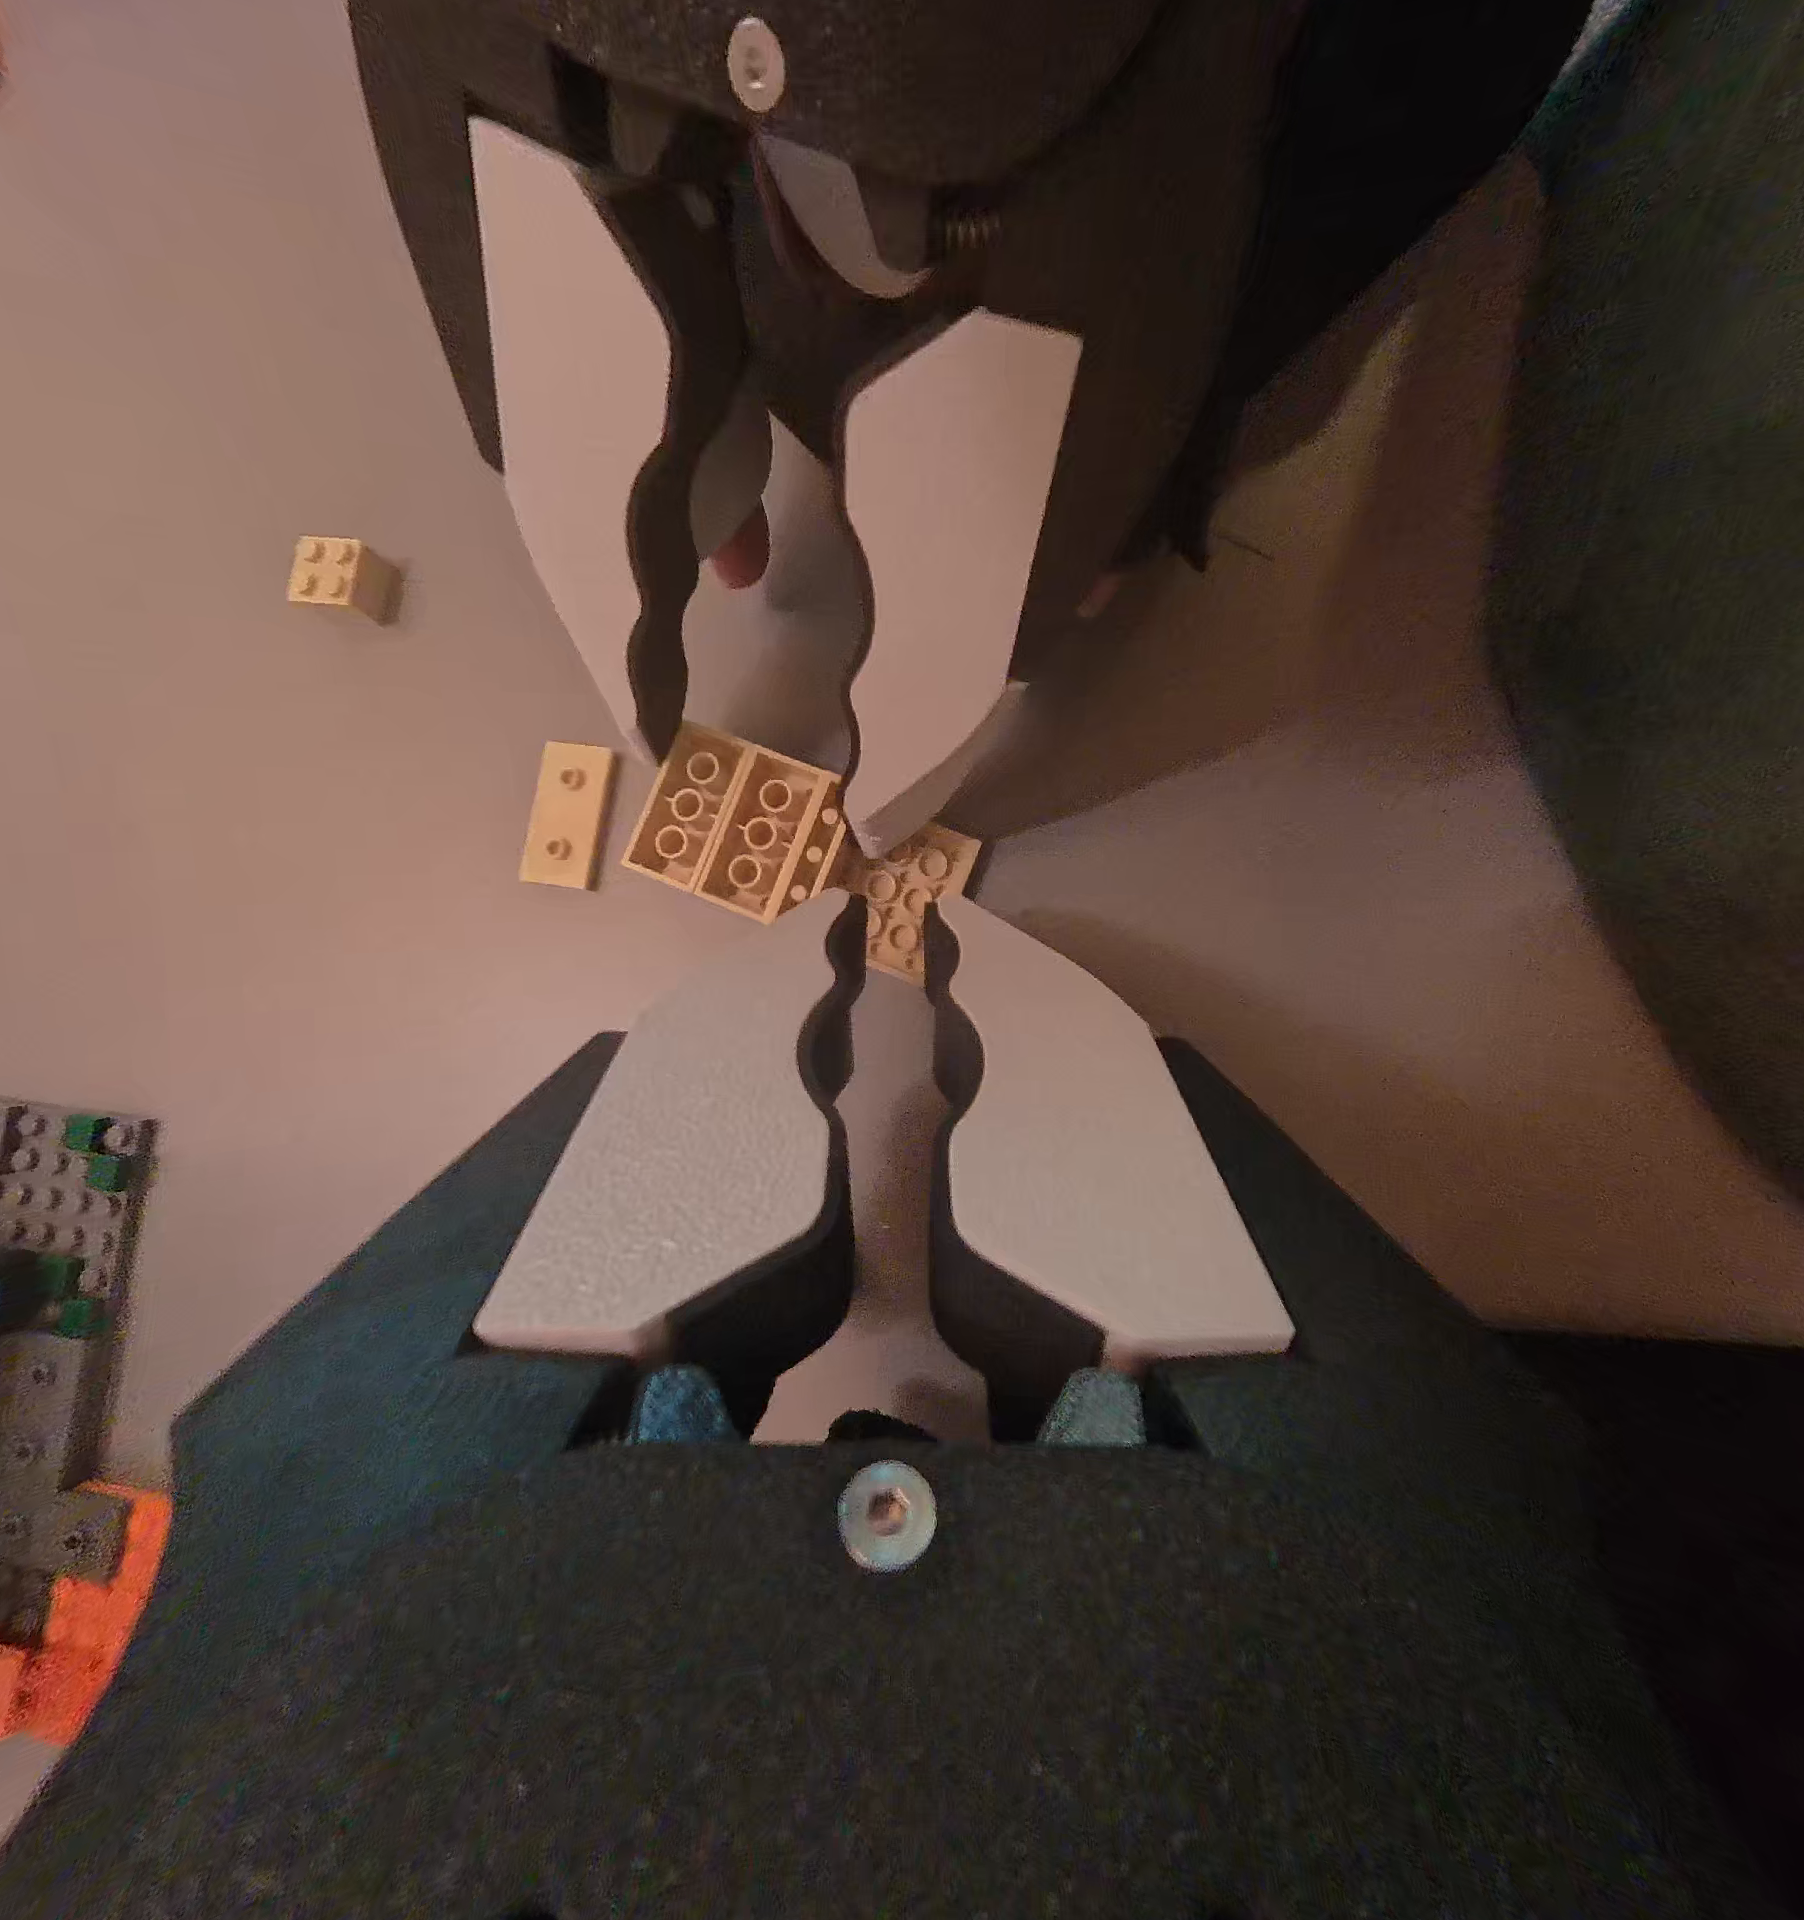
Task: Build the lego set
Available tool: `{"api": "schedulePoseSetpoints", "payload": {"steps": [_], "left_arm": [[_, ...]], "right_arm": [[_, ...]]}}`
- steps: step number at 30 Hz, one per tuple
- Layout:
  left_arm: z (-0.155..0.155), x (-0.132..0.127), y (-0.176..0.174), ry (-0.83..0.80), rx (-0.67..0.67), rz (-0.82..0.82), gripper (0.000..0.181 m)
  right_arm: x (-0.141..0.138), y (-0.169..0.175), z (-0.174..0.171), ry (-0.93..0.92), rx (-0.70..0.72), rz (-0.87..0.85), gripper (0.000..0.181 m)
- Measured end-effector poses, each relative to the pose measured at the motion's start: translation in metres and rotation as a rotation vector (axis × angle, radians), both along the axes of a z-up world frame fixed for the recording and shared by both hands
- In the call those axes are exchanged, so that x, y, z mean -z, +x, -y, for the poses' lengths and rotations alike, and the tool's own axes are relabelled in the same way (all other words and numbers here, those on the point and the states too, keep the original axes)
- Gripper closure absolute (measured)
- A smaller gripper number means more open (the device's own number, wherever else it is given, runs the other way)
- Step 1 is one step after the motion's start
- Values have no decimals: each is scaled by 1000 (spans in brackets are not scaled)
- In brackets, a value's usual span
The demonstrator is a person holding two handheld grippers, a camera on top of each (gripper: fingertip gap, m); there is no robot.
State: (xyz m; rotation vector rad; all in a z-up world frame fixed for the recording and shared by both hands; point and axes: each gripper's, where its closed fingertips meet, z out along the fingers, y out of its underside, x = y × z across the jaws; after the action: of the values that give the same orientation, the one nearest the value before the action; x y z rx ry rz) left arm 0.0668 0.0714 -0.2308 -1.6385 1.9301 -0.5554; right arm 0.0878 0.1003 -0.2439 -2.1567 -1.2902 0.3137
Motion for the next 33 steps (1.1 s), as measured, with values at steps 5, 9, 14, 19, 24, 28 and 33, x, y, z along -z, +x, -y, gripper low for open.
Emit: {"api": "schedulePoseSetpoints", "payload": {"steps": [5, 9, 14, 19, 24, 28, 33], "left_arm": [[4, 8, -3, 14, 10, -36, 172], [6, 10, -6, 7, 23, -51, 172], [6, 9, -6, 19, 35, -57, 172], [7, 5, -5, 40, 48, -63, 172], [8, -5, -7, 43, 23, -44, 173], [9, -11, -17, 47, -27, -40, 173], [9, -16, -37, 35, -126, -9, 173]], "right_arm": [[2, -5, 19, -52, 35, -20, 138], [3, -3, 31, -98, 16, -42, 133], [-3, 1, 38, -144, -101, -94, 129], [-17, 4, 25, -25, -407, -126, 129], [-16, -8, 23, 75, -786, -110, 123], [-1, -12, 23, 10, -970, -36, 120], [5, -15, 28, -34, -1060, -47, 144]]}}
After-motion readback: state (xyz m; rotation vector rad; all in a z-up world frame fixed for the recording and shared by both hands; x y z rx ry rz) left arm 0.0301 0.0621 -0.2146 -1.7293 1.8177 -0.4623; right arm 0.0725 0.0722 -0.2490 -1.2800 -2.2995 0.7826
